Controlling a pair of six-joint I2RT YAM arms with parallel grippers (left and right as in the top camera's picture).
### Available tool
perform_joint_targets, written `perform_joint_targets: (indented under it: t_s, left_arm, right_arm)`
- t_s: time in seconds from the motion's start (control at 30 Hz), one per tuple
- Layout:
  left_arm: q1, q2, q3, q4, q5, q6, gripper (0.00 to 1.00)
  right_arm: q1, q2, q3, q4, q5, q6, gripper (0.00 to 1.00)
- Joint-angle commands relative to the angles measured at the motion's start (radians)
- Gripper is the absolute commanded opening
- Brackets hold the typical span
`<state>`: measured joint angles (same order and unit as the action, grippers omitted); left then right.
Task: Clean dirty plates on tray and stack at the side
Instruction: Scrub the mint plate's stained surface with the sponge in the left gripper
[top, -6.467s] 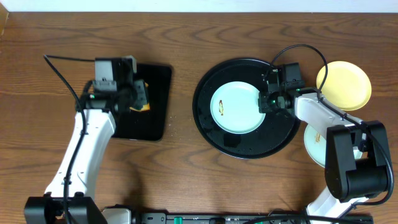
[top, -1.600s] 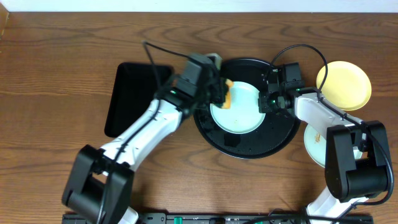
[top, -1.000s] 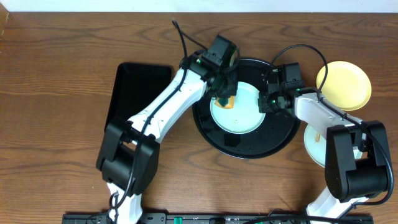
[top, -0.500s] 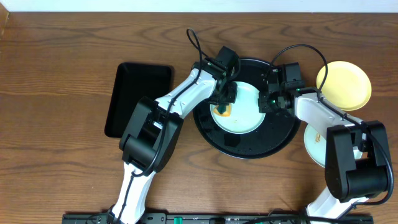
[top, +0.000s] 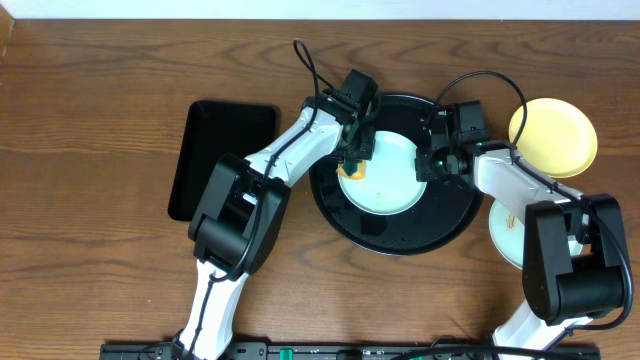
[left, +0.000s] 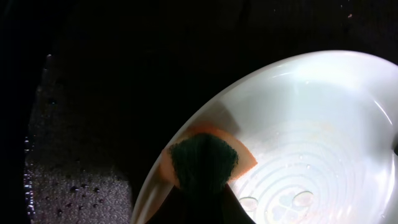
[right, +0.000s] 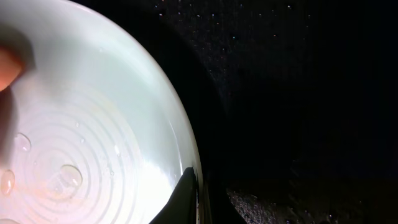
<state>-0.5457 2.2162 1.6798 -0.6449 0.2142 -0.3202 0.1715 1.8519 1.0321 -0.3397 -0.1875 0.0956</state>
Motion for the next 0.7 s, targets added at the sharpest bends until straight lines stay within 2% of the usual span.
perform_joint_targets:
  t_s: [0.0, 0.27, 0.53, 0.67]
  left_arm:
    - [0.011, -0.003, -0.007, 0.003, -0.024, 0.013, 0.07]
    - [0.001, 0.04, -0.054, -0.041, -0.007, 0.001, 0.07]
    - [0.011, 0.04, -0.054, -0.151, 0.225, -0.051, 0.07]
    - [0.018, 0.039, -0.045, -0.138, 0.442, -0.051, 0.07]
  right_arm:
    - [0.007, 0.013, -0.008, -0.008, 0.002, 0.002, 0.01]
    - [0.007, 0.013, -0.008, -0.008, 0.002, 0.002, 0.01]
    - [0.007, 0.013, -0.008, -0.008, 0.002, 0.002, 0.01]
    - [0.007, 0.013, -0.008, -0.008, 0.003, 0.002, 0.01]
